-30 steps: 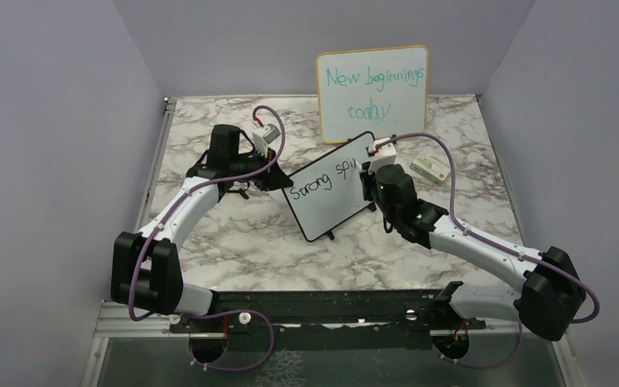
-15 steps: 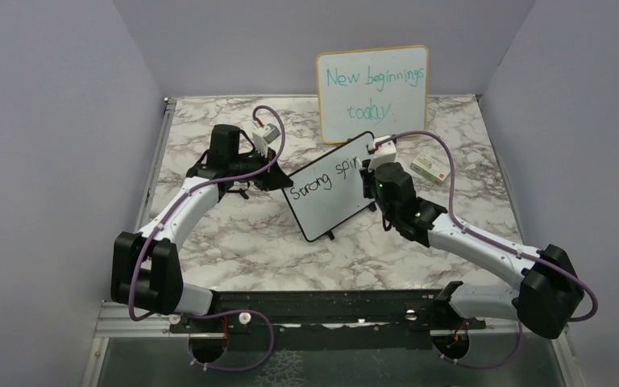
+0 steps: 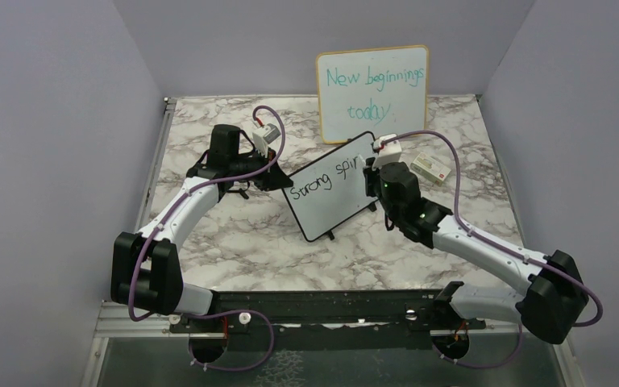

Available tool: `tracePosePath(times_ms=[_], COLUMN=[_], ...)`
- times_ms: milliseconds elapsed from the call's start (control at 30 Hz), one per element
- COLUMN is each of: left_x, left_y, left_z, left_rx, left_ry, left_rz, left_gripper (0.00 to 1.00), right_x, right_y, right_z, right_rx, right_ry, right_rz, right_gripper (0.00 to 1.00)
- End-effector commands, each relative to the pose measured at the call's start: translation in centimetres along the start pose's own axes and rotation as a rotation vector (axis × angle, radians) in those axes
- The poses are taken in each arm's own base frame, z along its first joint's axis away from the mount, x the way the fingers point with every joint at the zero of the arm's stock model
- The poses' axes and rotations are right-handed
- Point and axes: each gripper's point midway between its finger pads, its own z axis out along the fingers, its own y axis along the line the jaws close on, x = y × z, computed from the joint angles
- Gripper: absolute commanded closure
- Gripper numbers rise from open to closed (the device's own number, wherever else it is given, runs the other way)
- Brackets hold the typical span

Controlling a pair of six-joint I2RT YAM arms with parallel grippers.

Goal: Write a sentence on the whiteboard

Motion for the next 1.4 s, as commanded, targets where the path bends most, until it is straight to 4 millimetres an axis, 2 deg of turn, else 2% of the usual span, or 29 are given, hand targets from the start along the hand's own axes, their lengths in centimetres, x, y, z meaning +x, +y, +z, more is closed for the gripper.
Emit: tracePosePath(times_ms=[0, 567, 1033, 1167, 1367], left_x=[5.9, 6.0, 5.9, 5.9, 5.9], left_y=[3.6, 3.5, 3.4, 3.5, 3.6], left_z=[0.6, 0.6, 0.6, 0.5, 0.5], left_rx=[-0.166, -0.160, -0.156, -0.161, -0.170], left_ry=[0.178, 0.178, 0.176, 0.177, 0.180], left_rz=[-0.053, -0.051, -0.049, -0.049, -0.050], left_gripper=[1.00, 1.00, 1.00, 1.00, 1.00], right_x=[-2.1, -1.9, -1.8, -1.6, -1.6], right_y=[-0.9, -0.6, 0.5, 0.3, -1.1], right_z=[-0.6, 0.9, 1.7, 1.5, 0.4], right_rx=[0.028, 0.006, -0.048, -0.045, 0.005], right_ry=[-0.060, -0.056, -0.038, -0.033, -0.042], right_rz=[0.040, 0.048, 0.049, 0.050, 0.072], right_gripper=[1.00, 1.00, 1.00, 1.00, 1.00])
